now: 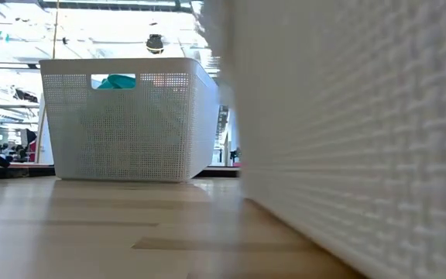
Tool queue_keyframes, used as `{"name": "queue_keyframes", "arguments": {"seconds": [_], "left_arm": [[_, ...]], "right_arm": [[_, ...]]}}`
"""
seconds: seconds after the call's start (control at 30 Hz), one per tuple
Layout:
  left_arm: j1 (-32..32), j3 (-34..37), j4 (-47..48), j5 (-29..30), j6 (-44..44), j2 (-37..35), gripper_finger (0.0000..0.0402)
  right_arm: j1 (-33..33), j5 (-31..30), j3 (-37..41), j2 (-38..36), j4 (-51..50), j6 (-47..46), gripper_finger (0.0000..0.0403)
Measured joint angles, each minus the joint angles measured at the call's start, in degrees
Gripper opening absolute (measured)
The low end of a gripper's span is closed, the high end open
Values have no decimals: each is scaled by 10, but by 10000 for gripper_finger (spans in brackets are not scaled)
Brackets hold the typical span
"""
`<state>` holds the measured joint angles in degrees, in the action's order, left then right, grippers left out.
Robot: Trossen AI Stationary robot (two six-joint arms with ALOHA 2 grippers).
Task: Sort clothes
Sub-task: Put the white dress into the bottom white laundry bin
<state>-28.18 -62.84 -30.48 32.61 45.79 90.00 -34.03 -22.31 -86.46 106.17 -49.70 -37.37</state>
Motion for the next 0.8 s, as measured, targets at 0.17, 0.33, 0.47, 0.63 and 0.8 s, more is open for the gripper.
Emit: {"name": "queue_keyframes", "arguments": {"seconds": [0.17,0.33,0.47,0.63,0.8], "left_arm": [[1,-30,37,-41,1,0,31],[1,-32,42,-40,10,0,31],[0,-32,60,-63,17,0,31],[5,-32,76,-102,5,0,31],[15,-32,110,-132,-8,0,31]], "right_arm": [[30,-13,0,0,66,64,48],[48,-16,0,1,82,94,49],[37,-5,-22,1,49,118,70],[10,1,-91,1,-68,91,134],[-21,7,-158,1,-171,59,202]]}}
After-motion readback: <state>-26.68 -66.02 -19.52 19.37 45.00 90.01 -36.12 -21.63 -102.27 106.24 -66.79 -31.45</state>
